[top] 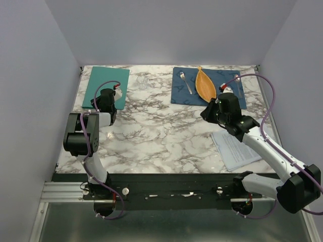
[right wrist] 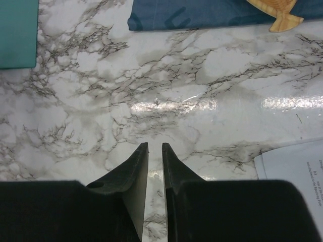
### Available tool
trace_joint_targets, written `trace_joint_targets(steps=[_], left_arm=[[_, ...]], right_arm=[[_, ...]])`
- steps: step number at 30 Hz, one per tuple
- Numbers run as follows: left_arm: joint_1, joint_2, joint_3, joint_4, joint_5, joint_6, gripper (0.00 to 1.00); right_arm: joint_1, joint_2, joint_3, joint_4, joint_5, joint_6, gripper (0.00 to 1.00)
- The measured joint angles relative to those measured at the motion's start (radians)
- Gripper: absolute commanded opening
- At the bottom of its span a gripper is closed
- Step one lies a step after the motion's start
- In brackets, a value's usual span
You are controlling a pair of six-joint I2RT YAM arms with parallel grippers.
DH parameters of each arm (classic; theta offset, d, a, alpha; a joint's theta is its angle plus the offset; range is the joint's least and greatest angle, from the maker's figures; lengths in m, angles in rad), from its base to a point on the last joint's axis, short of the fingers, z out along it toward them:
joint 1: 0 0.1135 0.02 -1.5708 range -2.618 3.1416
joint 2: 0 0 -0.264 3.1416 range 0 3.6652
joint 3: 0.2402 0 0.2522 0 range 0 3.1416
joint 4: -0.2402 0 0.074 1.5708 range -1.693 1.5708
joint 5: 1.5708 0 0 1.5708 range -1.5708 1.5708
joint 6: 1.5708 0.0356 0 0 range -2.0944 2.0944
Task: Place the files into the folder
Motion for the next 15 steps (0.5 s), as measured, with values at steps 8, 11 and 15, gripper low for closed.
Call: trace_joint_targets(steps=[8, 11, 15], left_arm=[[0.000, -0.038, -0.007, -0.110, -0.004, -0.072, 0.71], [0.000, -0.042, -0.066, -0.029, -0.013, -0.037, 0.95], [0.000, -0.023, -0.172, 0.114, -0.014, 0.058, 0.99]], right_arm=[[0.000, 0.000, -0.012, 0.019, -0.005, 0.003, 0.41], [0.001, -0.004, -0.020, 0.025, -0.006, 0.001, 0.42], [0.002, -0.009, -0.026, 0.028, -0.006, 0.002, 0.42]])
